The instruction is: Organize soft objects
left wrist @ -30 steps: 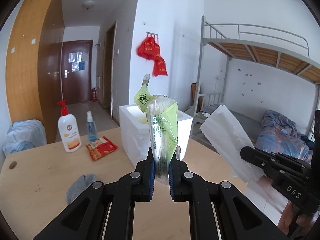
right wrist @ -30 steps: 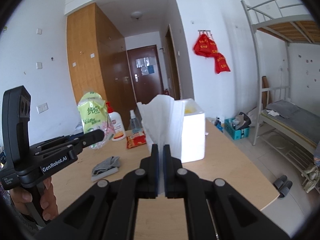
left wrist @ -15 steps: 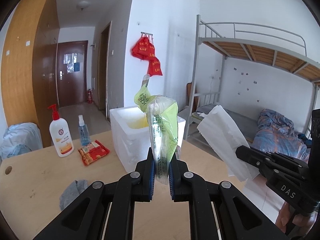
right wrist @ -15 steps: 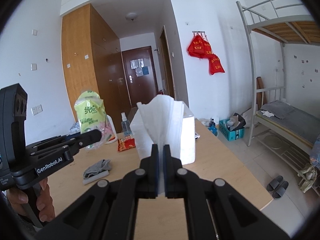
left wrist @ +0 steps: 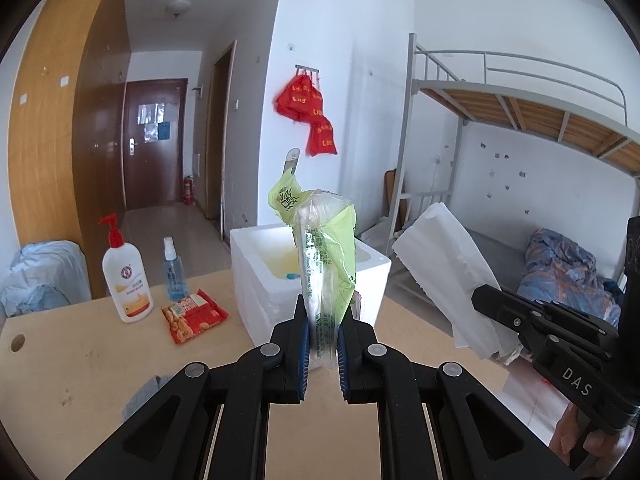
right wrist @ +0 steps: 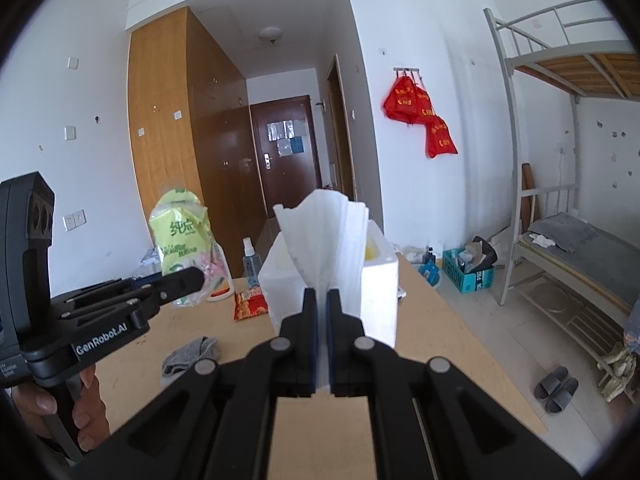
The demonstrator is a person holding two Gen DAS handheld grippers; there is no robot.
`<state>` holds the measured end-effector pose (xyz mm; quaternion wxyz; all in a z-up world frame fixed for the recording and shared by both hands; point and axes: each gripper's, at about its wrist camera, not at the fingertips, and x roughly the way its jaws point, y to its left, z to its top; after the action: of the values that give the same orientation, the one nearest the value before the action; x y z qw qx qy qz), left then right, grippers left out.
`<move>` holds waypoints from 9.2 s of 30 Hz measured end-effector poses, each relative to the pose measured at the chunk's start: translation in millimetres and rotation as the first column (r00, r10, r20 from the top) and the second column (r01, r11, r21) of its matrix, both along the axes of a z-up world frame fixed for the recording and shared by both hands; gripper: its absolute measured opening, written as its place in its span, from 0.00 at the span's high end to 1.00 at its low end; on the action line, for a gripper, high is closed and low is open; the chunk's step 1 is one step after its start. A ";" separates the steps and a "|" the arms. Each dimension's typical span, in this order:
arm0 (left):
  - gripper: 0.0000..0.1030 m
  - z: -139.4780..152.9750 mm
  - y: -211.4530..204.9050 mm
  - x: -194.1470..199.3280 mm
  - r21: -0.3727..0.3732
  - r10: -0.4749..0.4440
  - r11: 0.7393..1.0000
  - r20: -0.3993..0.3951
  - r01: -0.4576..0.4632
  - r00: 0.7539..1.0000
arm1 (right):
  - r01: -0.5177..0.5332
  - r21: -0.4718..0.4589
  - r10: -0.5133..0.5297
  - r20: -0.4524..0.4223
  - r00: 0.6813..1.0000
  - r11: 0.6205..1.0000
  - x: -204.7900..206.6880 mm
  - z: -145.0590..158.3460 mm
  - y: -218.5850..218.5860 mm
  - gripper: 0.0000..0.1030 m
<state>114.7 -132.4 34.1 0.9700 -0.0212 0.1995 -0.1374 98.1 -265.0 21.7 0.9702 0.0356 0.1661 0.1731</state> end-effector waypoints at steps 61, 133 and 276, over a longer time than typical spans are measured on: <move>0.88 2.1 -4.7 163.8 -0.019 0.007 1.000 -0.118 -0.010 0.993 | -0.097 0.019 0.099 -0.107 0.989 0.995 154.3 8.8 21.5 0.94; 0.07 4.3 6.3 148.9 0.003 0.086 0.996 -0.119 -0.086 0.989 | -0.071 0.057 0.074 -0.066 0.995 0.996 120.1 17.5 -3.5 0.64; 0.00 -85.0 228.3 -5.0 0.060 0.517 0.854 -0.215 -0.517 0.829 | -0.484 -0.098 0.440 -0.290 0.850 0.870 77.7 -72.0 194.5 0.11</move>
<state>109.7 95.8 -50.9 0.9423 -0.0900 0.2938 0.1329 175.8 -70.5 -50.3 0.8690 -0.0649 0.3087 0.3812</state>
